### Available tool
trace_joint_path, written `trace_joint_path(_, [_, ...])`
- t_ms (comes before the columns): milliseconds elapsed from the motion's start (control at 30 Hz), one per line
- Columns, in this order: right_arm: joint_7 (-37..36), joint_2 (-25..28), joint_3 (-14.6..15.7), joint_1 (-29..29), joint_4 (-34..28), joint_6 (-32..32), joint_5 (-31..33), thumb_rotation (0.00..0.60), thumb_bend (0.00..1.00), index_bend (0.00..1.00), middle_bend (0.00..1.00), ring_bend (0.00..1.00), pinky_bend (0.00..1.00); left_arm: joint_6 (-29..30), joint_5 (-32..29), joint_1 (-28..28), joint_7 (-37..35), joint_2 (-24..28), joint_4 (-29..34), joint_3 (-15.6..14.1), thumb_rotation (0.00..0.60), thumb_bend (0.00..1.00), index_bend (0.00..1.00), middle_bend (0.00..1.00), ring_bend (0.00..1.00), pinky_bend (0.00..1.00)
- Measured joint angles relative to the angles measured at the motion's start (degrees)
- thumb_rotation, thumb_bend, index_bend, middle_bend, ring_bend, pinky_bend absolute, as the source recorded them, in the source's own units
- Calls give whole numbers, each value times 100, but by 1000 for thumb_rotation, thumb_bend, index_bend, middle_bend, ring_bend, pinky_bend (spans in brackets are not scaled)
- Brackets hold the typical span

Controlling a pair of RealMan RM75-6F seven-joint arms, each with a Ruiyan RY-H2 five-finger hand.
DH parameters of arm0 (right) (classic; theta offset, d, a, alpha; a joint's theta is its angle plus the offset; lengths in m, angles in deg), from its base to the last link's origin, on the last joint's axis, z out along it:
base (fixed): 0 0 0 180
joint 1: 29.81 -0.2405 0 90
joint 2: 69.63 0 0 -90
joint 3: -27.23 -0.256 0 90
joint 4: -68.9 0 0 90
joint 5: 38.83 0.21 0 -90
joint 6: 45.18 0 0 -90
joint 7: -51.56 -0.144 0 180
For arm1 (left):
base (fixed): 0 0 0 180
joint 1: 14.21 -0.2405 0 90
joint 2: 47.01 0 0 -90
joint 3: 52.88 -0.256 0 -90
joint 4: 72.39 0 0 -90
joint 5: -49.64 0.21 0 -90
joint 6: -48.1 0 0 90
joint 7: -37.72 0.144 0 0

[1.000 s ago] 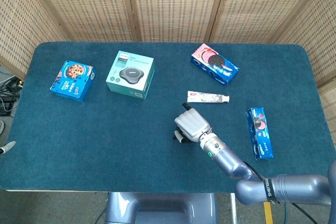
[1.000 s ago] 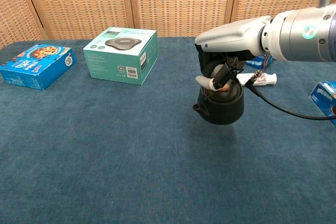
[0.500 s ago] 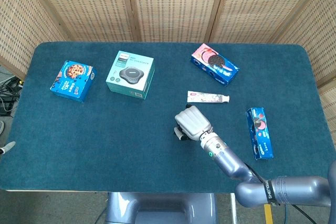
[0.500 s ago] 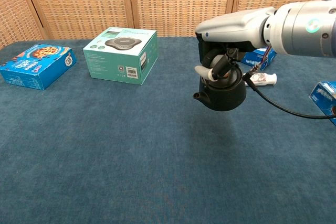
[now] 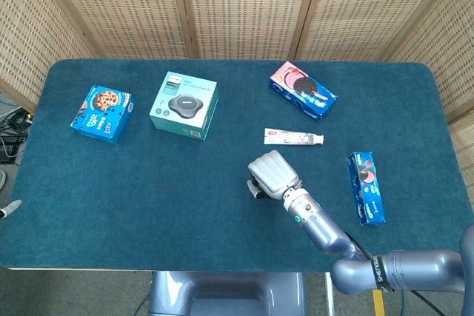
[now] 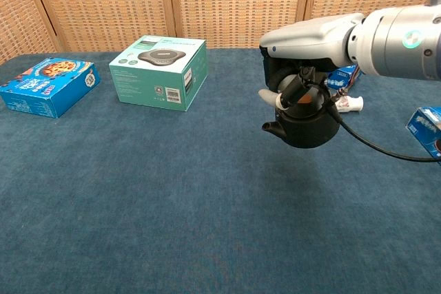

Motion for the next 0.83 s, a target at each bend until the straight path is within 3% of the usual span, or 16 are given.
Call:
trace_joint_path(333, [-62,45,11,37,-49,11,93,600,917,1000,1000,999,895,-9,24,4,-9,2,4,-10,600,0,0,0,0,0])
trace_joint_path(833, [-77,78,-290,58,-478,495,1027,600,923,1000,1000,1000,895,-21,38,2,-66,25,-2,-20,600,0,0,0,0,0])
